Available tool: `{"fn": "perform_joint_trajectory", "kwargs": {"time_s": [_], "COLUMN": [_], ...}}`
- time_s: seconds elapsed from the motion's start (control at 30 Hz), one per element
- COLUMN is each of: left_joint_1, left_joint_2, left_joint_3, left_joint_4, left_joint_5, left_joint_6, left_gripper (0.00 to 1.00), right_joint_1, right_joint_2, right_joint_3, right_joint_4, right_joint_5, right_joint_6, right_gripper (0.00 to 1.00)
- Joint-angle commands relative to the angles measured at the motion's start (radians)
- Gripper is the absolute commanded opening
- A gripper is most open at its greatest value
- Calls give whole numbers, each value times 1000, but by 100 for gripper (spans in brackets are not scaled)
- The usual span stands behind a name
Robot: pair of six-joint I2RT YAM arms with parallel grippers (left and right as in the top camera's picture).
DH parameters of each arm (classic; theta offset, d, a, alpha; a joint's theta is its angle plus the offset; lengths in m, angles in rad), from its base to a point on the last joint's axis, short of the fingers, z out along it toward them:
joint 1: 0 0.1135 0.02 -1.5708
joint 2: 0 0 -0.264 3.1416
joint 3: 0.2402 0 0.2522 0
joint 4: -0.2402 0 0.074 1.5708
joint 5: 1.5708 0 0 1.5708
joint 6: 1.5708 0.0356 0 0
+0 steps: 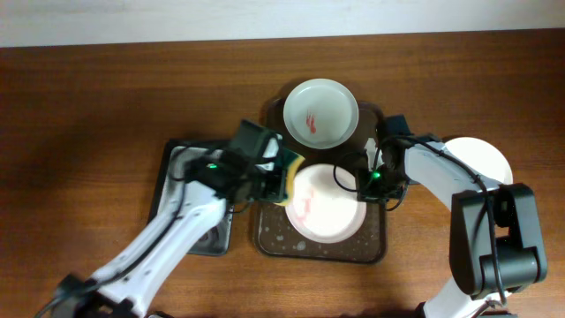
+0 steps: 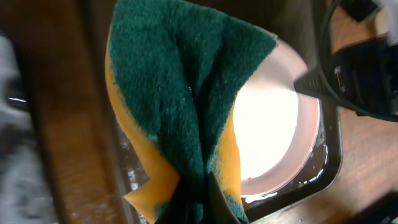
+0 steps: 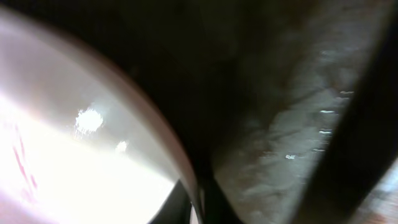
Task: Clean dirty plates on tray and stack at the side
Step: 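Scrub the tilted plate with the sponge held in the left gripper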
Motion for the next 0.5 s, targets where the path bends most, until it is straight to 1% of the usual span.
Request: {"fn": "perform_joint_trajectory", "kwargs": {"time_s": [0.0,0.13,0.17,0.2,0.3,0.33,0.37,0.4,0.47], "left_joint_1": [-77,-153,-169,-179,-199,-202,-203,-202,-202], "left_joint_2": [111,212,246,282,397,431,468,491,498], "left_joint_3": [8,8,8,8,8,8,8,8,8], "left_joint_4": [63,177,204,232,338,348,337,301,207], "left_joint_5": [28,23,-10,-43,-42,-41,-52,-100,-263], "left_joint_6": [-107,-173,-195,-198,-198,-198,-197,-198,-226], "left_gripper": [0,0,0,0,0,0,0,0,0], "right_joint_1": [6,6,6,6,6,6,6,6,6], "right_joint_2": [42,23,23,23,24,24,24,24,24], "right_joint_3": [-26,-26,-26,-26,-26,-26,-26,-26,-26], "right_joint_4": [6,-6,-12,-14,-17,-17,-17,-19,-29], "right_joint_5": [1,2,2,2,2,2,2,2,2], "right_joint_6": [-12,-7,-5,-5,-5,-5,-5,-5,-5], "right_gripper": [4,4,4,4,4,4,4,4,4]}}
